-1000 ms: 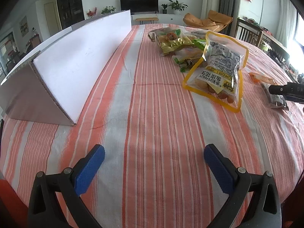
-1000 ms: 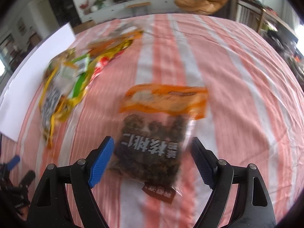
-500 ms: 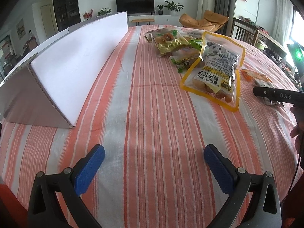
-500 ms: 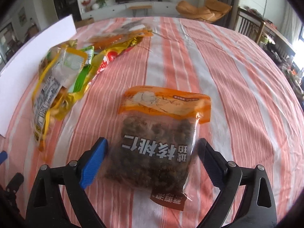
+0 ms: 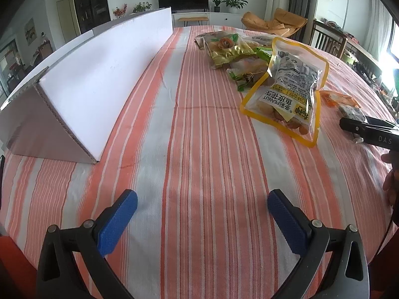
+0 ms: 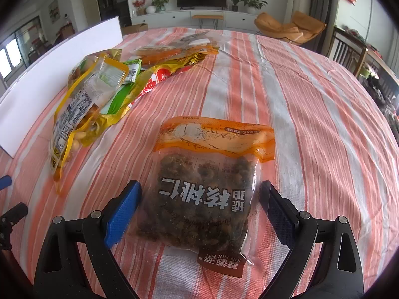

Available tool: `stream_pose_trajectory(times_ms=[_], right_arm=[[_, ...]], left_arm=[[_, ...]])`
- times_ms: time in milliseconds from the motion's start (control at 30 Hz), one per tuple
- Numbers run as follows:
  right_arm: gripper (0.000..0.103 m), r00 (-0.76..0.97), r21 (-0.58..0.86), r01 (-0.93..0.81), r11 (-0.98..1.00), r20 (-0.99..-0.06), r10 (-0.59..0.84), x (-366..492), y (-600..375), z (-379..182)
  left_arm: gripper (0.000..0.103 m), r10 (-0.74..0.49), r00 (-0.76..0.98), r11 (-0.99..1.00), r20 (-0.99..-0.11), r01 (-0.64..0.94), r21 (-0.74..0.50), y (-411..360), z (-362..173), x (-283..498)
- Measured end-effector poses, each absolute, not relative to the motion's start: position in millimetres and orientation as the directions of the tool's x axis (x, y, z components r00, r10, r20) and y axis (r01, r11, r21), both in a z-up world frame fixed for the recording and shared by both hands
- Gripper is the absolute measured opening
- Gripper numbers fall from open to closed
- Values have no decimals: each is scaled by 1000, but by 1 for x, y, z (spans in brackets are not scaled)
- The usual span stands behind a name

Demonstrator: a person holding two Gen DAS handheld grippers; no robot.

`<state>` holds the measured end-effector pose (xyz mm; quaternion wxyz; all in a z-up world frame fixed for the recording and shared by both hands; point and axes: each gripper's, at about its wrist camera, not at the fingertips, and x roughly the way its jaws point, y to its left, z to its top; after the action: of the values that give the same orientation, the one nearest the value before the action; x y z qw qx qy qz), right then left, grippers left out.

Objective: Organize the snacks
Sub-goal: 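Grasp the yellow-edged peanut bag with the left tool while the right holds the walnut bag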

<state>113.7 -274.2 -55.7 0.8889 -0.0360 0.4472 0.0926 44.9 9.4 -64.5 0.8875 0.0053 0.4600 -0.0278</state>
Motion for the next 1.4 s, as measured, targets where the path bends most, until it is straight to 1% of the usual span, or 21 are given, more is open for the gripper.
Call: stream_pose_trajectory(times_ms=[300,633,700,833,1000,1067,1233,1333,1367,1400], right_arm=[[96,583,19,-197,980,-801,133,114,-274,-56],[96,583,19,-197,980,-801,133,114,-274,-56],[96,584,19,-197,980,-801,133,114,-274,-56],[97,584,19,-197,980,-801,133,113,-275,-56],[97,584,19,-197,980,-801,133,113,-274,-56],[97,584,19,-197,980,-801,133,113,-274,-56],[97,584,20,-197,980,-801,134,113,-274,-56],[97,584,20,-197,980,-800,134,113,-274,-56],[97,584,20,-197,980,-800,134,113,-274,-56],[97,584,20,-197,980,-800,134,113,-274,-56]], left_arm=[[103,-55,572,997,-818,71,-17,8,-66,49],[103,-123,543,983,-831,183,-25,-3,-63,52],[103,-148,535,976,-832,212,-38,-7,-56,58],[103,-229,557,953,-798,296,-67,-16,-21,81],[103,-233,590,917,-773,398,27,-42,2,109],[103,-239,577,900,-781,433,45,-52,-1,121],[103,-254,495,863,-831,504,37,-87,-26,154],[102,-209,495,868,-843,492,74,-101,-39,163],[99,-205,505,875,-838,478,74,-100,-41,163],[83,-239,498,883,-833,468,26,-95,-41,161]])
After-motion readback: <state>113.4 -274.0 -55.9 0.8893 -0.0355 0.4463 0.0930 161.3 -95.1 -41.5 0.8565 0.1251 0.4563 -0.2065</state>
